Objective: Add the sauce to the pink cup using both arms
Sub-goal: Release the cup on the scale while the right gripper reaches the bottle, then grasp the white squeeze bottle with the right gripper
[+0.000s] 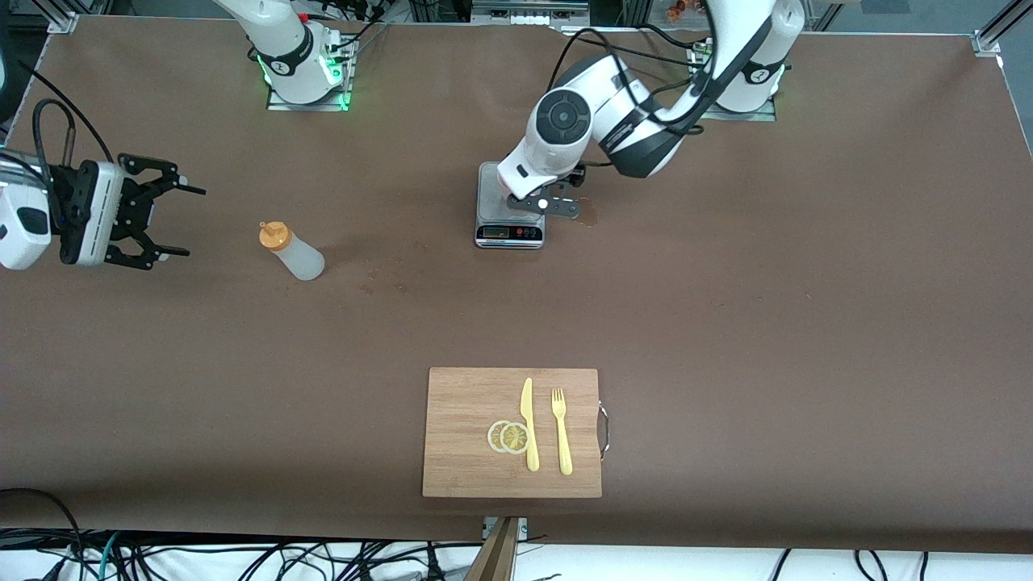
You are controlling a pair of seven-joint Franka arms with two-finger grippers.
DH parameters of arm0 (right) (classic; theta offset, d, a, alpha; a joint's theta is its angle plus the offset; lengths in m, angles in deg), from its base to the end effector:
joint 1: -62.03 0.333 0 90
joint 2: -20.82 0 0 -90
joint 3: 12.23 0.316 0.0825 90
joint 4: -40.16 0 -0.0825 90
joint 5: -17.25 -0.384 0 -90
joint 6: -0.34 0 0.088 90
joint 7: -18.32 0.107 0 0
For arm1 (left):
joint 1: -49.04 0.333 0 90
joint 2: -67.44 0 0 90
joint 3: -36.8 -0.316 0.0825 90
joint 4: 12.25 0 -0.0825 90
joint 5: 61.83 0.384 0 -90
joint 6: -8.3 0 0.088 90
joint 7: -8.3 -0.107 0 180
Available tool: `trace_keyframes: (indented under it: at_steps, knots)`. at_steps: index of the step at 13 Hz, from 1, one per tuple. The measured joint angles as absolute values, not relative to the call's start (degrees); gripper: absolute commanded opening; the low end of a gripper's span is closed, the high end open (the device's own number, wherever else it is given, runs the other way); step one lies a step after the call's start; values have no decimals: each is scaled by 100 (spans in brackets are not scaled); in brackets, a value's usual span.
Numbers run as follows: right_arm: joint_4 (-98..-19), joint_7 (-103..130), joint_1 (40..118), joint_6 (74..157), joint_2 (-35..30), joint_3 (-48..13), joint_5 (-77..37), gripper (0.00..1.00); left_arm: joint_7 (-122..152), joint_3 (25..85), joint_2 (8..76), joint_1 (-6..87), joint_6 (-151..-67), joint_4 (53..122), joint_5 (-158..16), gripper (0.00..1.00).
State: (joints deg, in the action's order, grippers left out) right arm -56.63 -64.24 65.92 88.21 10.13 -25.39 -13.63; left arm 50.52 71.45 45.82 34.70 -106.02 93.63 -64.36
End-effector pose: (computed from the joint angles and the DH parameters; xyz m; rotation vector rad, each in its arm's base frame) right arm 0.5843 -0.0296 0.4764 -2.1085 -1.4469 -0.1671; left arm 0.4149 -0.4471 0.3421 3.0475 -0.1231 -0.4545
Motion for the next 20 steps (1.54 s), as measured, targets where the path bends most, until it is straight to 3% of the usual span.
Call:
trace_keyframes:
  at_steps: [5, 8, 13, 20]
  knots:
    - [-6166, -7985, 6330, 8934, 676, -2671, -1964, 100, 5037, 7000, 6172, 4533, -9871, 9329, -6434, 100]
    - [-6423, -8818, 6222, 8955, 548, -2766, -2187, 100, 4342, 6090, 6741, 4736, -9599, 9331, -6431, 100]
    - [-6675, -10849, 6016, 8932, -212, -2879, -2767, 100, 2235, 4505, 6914, 4790, -9286, 8930, -6431, 100]
    - [-6696, -13212, 5894, 8393, -1668, -2885, -3767, 100, 1913, 4396, 6906, 4778, -8713, 8786, -6272, 100]
